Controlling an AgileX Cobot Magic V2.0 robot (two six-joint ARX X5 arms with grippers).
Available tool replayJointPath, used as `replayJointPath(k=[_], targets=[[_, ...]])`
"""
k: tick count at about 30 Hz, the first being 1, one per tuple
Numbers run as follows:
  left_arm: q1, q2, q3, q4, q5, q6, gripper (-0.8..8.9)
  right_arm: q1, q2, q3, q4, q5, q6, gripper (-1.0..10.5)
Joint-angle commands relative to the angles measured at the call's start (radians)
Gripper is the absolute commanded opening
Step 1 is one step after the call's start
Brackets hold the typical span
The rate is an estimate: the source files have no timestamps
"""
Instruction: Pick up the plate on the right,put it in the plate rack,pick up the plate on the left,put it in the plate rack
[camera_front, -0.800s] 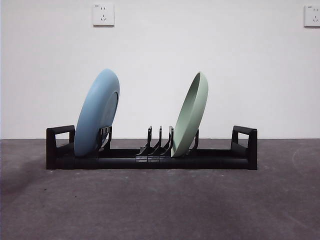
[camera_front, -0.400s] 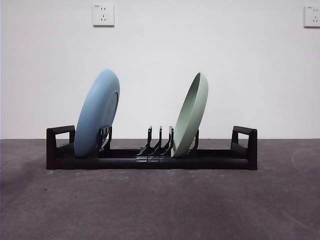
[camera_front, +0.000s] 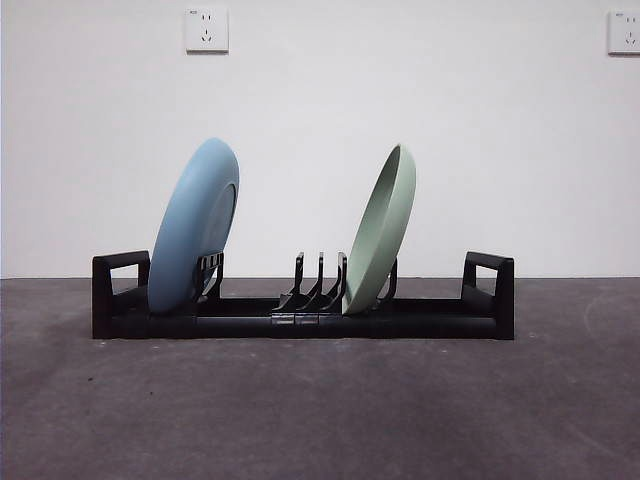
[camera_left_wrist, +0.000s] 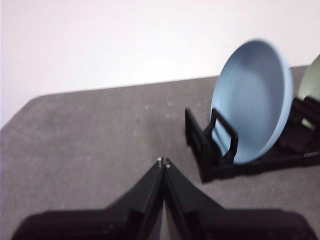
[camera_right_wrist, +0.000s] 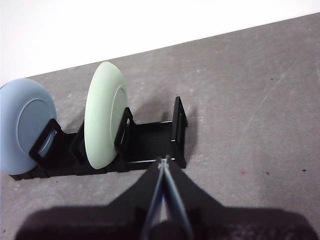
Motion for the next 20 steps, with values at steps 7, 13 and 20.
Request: replayJointPath(k=[7,13,20], targets=[[0.014,-0.005,-0.111,0.016,0.001,-0.011,-0.04,0.001,0.001,-0.006,0.002,0.003,0.010,0.0],[0.014,-0.005,-0.157,0.055,0.002,-0.034,-0.03,0.001,0.001,-0.006,0.003,0.003,0.010,0.0],[0.015,-0.005,-0.158,0.054,0.000,-0.034,-0.03,0.001,0.001,-0.006,0.002,0.004,0.010,0.0]])
